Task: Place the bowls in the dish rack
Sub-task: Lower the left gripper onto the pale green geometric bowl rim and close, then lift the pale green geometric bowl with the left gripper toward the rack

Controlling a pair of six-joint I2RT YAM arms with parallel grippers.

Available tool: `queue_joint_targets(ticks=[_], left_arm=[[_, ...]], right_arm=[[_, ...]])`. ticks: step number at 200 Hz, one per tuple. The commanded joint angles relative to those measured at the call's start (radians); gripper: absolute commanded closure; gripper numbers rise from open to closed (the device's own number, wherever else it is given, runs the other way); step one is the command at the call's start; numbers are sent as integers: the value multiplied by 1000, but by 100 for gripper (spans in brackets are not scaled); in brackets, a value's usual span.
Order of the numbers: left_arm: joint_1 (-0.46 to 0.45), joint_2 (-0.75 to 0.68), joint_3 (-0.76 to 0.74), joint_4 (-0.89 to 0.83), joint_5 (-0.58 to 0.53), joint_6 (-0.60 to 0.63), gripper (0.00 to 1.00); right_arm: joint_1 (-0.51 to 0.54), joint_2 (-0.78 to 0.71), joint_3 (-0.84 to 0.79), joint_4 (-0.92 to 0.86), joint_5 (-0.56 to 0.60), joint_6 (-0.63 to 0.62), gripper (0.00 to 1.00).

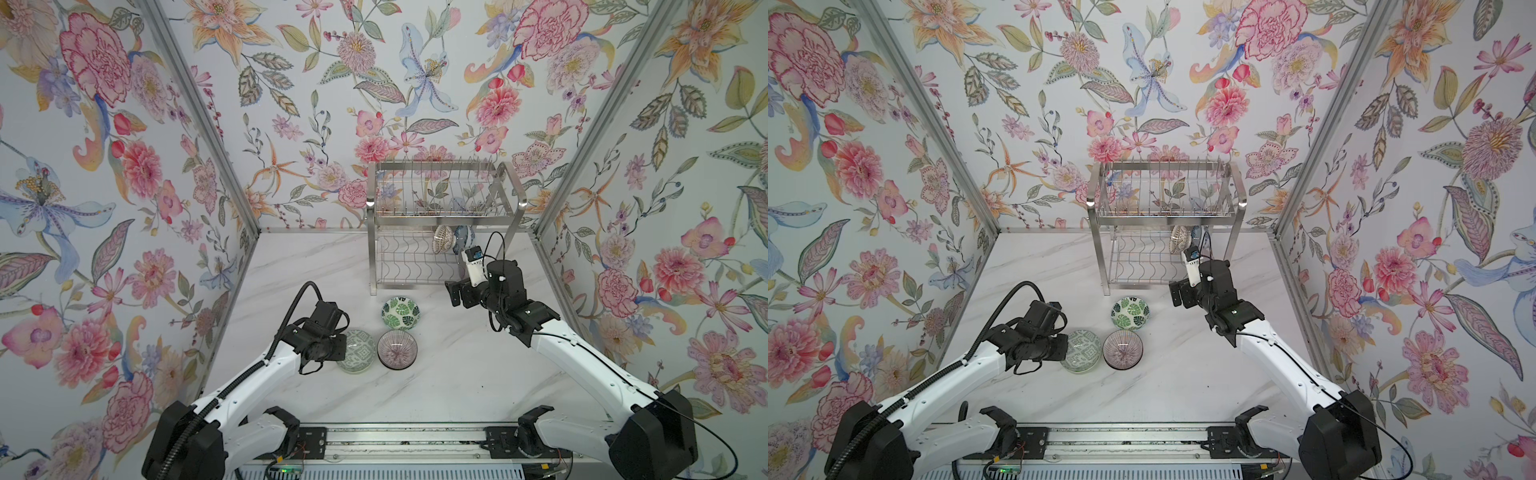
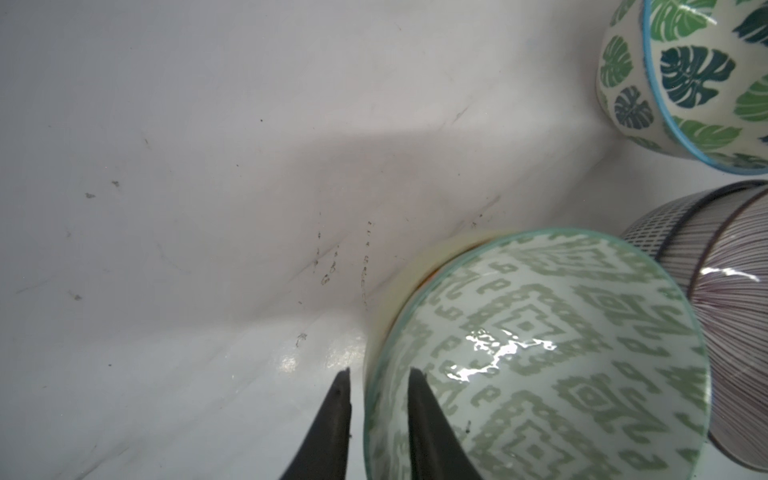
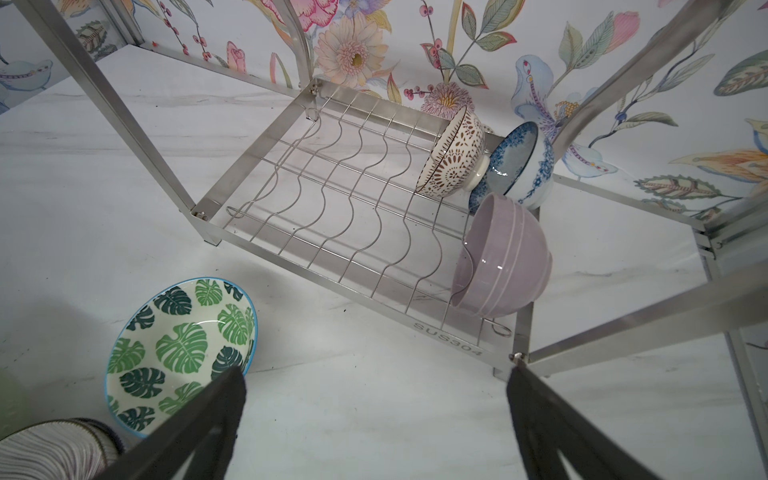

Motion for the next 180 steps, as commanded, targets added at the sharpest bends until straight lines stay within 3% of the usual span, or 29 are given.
queue_joint_targets(ticks=[1, 48, 180], left_arm=[[-9, 16, 48, -37, -30, 24, 82], [-9, 33, 76, -62, -41, 47, 100], [-10, 1, 188, -91, -75, 102, 100]], right_arm=[[-9, -18, -12, 5, -12, 15, 1], [-16, -17, -11, 9, -24, 15, 1], [-26, -11, -10, 15, -63, 27, 1]])
